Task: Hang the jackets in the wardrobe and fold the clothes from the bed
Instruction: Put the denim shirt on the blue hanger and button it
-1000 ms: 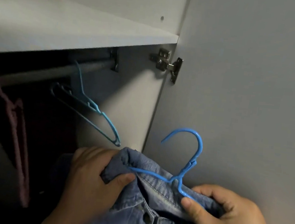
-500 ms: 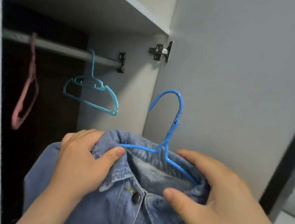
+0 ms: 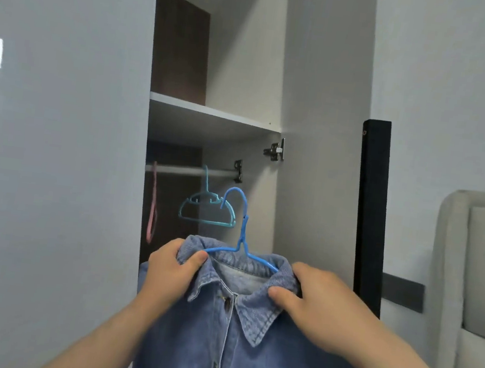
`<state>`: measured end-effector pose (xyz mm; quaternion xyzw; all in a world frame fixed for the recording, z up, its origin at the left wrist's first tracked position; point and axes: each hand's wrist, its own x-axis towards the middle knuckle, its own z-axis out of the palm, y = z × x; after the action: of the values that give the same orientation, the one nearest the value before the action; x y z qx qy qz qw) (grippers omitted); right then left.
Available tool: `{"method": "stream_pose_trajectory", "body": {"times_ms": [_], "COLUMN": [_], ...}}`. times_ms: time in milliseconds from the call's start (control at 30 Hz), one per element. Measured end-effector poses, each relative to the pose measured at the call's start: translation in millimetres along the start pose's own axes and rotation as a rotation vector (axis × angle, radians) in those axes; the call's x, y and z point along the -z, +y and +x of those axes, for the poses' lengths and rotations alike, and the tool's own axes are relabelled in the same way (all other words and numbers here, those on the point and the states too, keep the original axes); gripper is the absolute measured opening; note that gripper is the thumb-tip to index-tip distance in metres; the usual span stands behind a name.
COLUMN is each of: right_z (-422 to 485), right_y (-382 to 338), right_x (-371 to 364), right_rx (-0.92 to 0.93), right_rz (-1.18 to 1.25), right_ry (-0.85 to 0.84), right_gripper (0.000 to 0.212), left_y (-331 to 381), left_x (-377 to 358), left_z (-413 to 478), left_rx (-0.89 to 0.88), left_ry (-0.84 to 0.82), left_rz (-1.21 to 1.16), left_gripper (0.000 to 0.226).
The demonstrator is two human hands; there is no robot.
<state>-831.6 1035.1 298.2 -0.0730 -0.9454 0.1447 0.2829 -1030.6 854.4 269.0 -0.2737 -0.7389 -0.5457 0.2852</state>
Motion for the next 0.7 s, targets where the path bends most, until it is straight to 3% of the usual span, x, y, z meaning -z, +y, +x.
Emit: {"method": "stream_pose_trajectory", "body": {"times_ms": [167, 400, 567, 700], "right_z": [15.7, 39.7, 65.3, 89.4], "right_y": [-3.4, -7.5, -16.7, -20.2], "right_x": [-6.9, -22.8, -24.9, -19.8], "right_rx": [-0.081, -0.211, -0.301, -0.362], "right_rz": [-0.004, -0.115, -0.105, -0.147], "right_ry": [0.053, 0.138, 0.198, 0.211], "right_gripper": [0.029, 0.034, 0.032, 0.015], "left_y": [-5.9, -27.0, -28.9, -24.7], "left_x": [-6.1, -33.5, -41.4, -37.0], "left_z": [14.1, 48.3, 83.8, 112.0], "left_rx": [-0.009, 0.036, 0.021, -0.009], "left_ry": [-0.014, -0.335, -0.216, -0.157], "left_rz": [0.016, 0.141, 0.104, 0.167], "left_gripper": [0.01, 0.012, 0.01, 0.016]}}
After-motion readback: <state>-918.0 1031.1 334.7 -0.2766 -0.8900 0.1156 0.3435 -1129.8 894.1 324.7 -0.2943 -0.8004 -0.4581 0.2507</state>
